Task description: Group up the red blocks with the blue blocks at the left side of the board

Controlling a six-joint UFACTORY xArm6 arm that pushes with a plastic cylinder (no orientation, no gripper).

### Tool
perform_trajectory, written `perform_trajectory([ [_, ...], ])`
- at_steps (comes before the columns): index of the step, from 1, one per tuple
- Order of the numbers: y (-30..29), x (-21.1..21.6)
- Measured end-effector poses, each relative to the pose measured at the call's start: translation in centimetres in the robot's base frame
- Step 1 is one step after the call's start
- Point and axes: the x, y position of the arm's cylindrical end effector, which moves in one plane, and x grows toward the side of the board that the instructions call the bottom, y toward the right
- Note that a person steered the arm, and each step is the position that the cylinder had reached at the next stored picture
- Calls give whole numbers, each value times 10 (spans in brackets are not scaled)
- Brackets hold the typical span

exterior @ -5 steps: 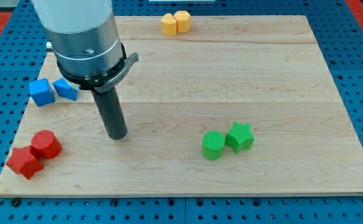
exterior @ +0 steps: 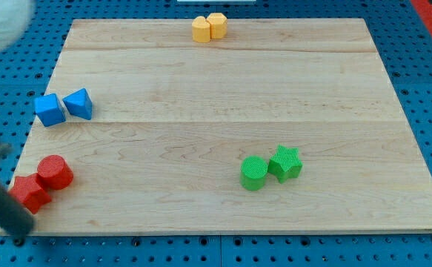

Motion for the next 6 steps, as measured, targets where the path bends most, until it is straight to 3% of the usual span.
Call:
perform_trajectory([
  [1,-8,-21],
  [2,59,-65],
  [3,92,-80],
  [4,91,-49],
  [6,89,-42],
])
